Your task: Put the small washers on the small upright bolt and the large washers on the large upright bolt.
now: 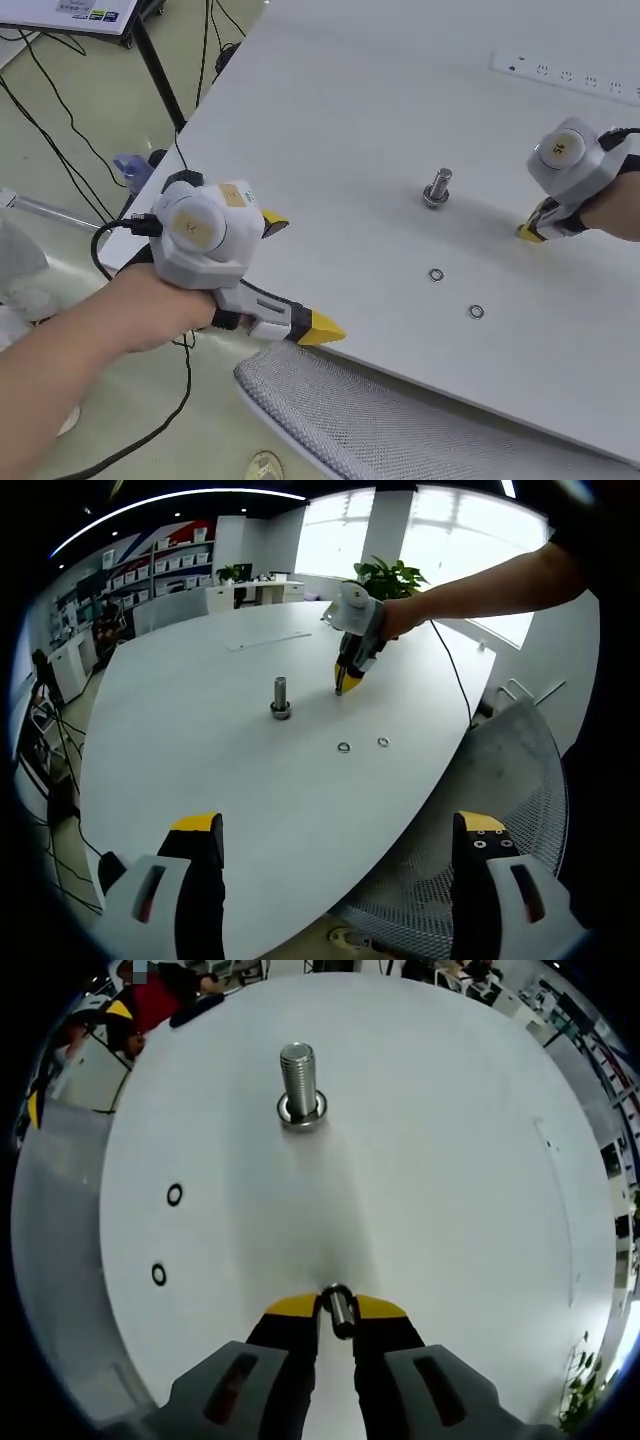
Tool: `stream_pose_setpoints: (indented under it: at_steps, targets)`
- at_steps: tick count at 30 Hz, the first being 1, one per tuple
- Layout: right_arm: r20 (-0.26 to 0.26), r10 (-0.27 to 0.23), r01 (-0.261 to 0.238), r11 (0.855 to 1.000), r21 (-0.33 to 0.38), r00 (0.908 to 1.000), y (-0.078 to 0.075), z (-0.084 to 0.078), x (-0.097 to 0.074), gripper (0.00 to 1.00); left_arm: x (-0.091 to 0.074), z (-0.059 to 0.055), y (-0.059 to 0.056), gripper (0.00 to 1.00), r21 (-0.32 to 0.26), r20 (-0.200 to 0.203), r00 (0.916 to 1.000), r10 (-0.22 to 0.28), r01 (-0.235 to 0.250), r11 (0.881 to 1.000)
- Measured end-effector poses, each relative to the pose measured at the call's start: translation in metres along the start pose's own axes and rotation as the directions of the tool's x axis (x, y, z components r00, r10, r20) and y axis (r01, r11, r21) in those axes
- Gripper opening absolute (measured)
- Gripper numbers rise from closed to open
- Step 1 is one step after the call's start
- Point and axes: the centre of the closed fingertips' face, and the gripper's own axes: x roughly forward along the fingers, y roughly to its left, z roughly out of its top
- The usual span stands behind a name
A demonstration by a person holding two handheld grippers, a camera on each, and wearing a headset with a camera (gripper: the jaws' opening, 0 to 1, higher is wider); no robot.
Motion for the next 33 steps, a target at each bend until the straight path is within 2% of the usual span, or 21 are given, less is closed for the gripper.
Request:
stream_pose_setpoints:
  at_steps: [8, 11, 13, 21, 27, 29, 33]
  targets:
    - [0.001, -0.009, 0.009, 1.0, -0.004, 1.0, 0.001, 0.0, -0.002, 0.14, -0.001, 0.001, 0.0, 0.95, 0.002, 0.0, 1.0, 0.001, -0.001, 1.0]
    - [0.01, -0.011, 0.011, 1.0, 0.003, 0.9999, 0.001, 0.0, -0.003, 0.17, -0.003, 0.0, 0.0, 0.95, -0.001, 0.0, 1.0, 0.004, -0.004, 1.0]
    - [0.017, -0.007, 0.007, 1.0, 0.008, 0.9998, -0.004, 0.001, 0.0, 0.21, -0.003, 0.0, 0.0, 0.95, -0.001, -0.001, 1.0, 0.005, -0.005, 1.0]
    - [0.011, 0.002, -0.002, 1.0, 0.003, 0.9999, -0.001, 0.0, -0.004, 0.22, -0.004, 0.001, 0.0, 0.95, -0.007, 0.007, 0.9999, 0.011, -0.011, 1.0]
    - [0.013, -0.002, 0.002, 1.0, -0.011, 0.9999, -0.001, 0.003, -0.012, 0.22, -0.007, 0.0, 0.001, 0.94, -0.007, 0.006, 0.9998, 0.018, -0.018, 1.0]
    - [0.037, -0.02, 0.02, 1.0, -0.017, 0.9991, -0.004, 0.008, -0.017, 0.21, -0.008, 0.0, 0.0, 0.94, -0.007, 0.008, 0.9998, 0.019, -0.019, 1.0]
    - [0.044, -0.008, 0.01, 0.999, -0.031, 0.999, 0.0, 0.013, -0.023, 0.22, -0.009, 0.001, -0.002, 0.94, -0.005, 0.011, 0.9997, 0.02, -0.02, 1.0]
